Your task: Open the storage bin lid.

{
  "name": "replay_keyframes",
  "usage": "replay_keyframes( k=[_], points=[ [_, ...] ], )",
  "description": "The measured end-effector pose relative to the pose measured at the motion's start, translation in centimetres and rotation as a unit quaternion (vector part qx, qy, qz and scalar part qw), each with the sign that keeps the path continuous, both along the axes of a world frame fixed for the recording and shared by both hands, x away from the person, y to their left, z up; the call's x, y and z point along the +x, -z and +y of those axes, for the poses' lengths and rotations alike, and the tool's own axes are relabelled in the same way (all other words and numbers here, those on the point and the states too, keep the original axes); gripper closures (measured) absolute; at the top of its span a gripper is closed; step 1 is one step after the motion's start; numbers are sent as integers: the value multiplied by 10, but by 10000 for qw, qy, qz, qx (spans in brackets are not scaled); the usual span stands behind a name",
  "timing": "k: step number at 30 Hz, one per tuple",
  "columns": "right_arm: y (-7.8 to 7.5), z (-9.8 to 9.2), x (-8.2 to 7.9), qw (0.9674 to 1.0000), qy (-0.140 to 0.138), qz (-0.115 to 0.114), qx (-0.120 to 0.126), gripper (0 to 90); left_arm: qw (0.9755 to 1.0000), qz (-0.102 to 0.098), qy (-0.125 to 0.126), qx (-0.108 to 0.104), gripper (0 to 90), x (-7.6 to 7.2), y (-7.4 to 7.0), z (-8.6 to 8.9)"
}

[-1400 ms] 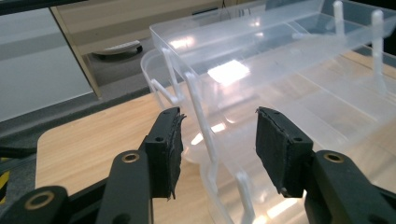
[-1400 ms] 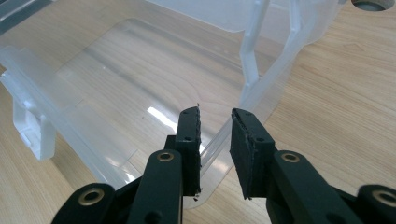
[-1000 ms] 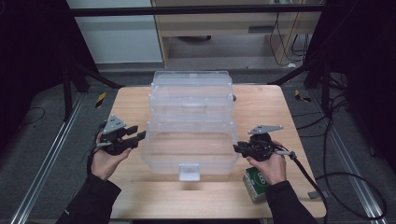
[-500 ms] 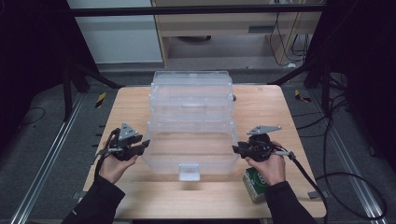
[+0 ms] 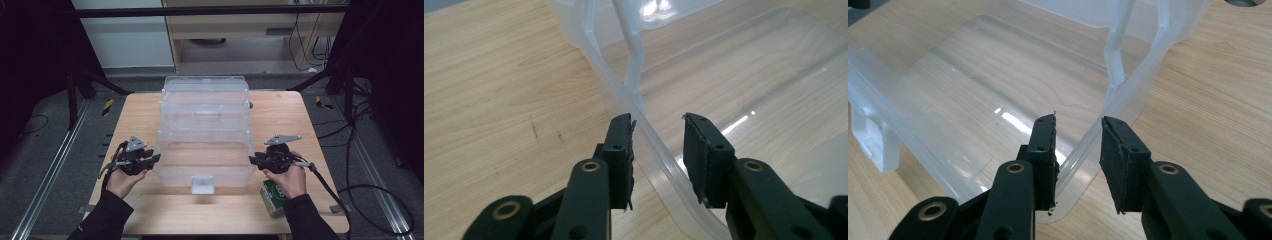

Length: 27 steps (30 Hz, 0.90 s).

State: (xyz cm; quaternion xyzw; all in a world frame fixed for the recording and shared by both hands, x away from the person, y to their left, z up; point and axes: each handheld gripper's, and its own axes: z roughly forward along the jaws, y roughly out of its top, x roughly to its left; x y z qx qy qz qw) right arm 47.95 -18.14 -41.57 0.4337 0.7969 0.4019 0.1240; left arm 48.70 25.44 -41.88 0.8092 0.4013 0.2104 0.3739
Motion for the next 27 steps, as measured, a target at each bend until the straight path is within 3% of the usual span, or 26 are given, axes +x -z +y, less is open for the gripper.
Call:
replay_keyframes(
  k=[2, 15, 19, 23, 27],
  points=[
    [-1, -1, -1, 10000, -41, 46, -3, 683, 9999, 48, -148, -5, 655, -4, 0, -1],
    [-2, -2, -1, 9999, -72, 55, -45, 648, 9999, 10, -117, -8, 644, -8, -1, 1],
    [-7, -7, -3, 10000, -22, -46, -17, 620, 9997, -139, -182, -72, 591, -8, -6, 6],
    [-21, -11, -8, 9996, 27, -232, -153, 580, 9988, -303, -280, -247, 537, -9, -15, 15],
    [-32, -16, -12, 9994, 33, -304, -160, 560, 9978, -444, -404, -266, 478, -8, -18, 24]
  ],
)
